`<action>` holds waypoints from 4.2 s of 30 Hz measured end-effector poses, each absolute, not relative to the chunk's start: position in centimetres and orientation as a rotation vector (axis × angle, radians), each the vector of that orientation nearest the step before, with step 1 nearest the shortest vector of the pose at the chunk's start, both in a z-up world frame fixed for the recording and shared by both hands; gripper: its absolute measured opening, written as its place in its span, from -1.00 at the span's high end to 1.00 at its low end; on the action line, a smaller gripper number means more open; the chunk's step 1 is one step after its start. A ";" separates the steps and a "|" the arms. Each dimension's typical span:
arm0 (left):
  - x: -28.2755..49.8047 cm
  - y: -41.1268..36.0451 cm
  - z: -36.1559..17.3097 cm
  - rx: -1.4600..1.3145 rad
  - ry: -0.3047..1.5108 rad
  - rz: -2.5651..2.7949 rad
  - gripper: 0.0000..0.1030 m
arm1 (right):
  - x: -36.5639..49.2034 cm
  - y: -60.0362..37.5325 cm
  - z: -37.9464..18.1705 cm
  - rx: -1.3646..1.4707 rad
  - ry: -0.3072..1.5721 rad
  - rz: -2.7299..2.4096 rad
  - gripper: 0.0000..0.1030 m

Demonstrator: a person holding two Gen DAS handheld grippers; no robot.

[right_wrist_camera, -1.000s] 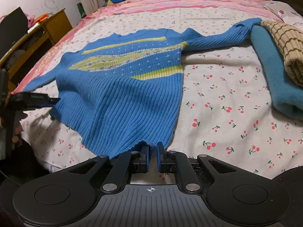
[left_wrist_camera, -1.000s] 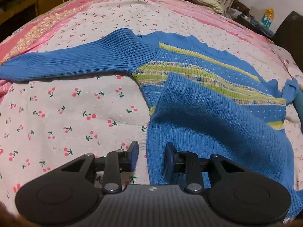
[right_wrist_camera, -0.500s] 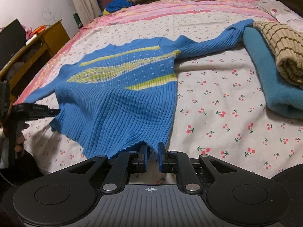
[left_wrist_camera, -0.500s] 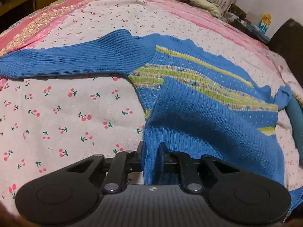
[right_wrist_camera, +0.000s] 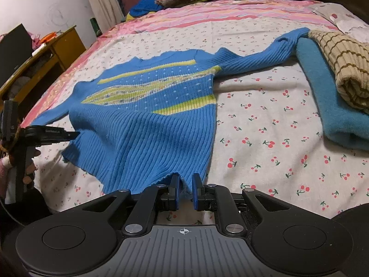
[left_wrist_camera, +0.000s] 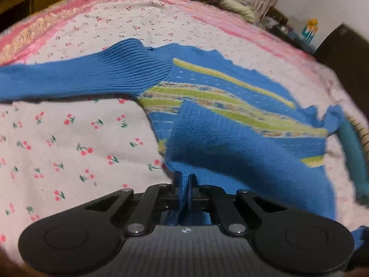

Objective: Fold small clothes

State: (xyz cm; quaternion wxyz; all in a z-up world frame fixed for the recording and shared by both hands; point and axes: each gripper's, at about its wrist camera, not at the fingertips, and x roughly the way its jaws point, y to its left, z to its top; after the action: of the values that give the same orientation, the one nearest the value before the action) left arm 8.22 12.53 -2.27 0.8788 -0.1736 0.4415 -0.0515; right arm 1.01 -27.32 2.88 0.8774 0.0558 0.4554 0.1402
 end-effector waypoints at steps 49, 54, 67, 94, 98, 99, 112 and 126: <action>1.9 13.5 -2.1 -0.464 0.997 -0.110 0.85 | 3.5 -26.3 -2.3 0.330 1.147 0.343 0.80; -0.1 14.7 0.9 -0.535 0.929 -0.149 0.85 | 2.7 -27.6 0.6 0.380 1.083 0.397 0.83; -2.5 15.1 1.2 -0.421 1.009 -0.039 0.85 | -0.2 -29.0 2.2 0.207 1.181 0.323 0.83; 7.5 4.7 -0.2 -0.253 1.013 -0.255 0.80 | 14.2 -33.4 5.2 0.239 0.869 0.096 0.62; 10.8 2.8 0.4 -0.271 0.947 -0.294 0.78 | 19.9 -34.4 5.4 0.268 0.812 0.038 0.53; 11.7 2.2 0.3 -0.277 0.942 -0.303 0.78 | 21.3 -34.4 5.4 0.261 0.799 0.019 0.52; 15.8 0.1 -2.9 -0.333 0.954 -0.373 0.71 | 33.9 -34.6 0.8 0.123 0.892 -0.214 0.24; 14.9 2.7 -2.1 -0.403 0.905 -0.387 0.60 | 32.2 -36.3 0.9 0.194 0.861 -0.248 0.89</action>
State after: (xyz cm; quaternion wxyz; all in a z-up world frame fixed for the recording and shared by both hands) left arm 14.85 2.72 -2.08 0.8618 -0.1923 0.4314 -0.1847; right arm 32.19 -36.32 0.87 0.8969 0.0935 0.4154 -0.1197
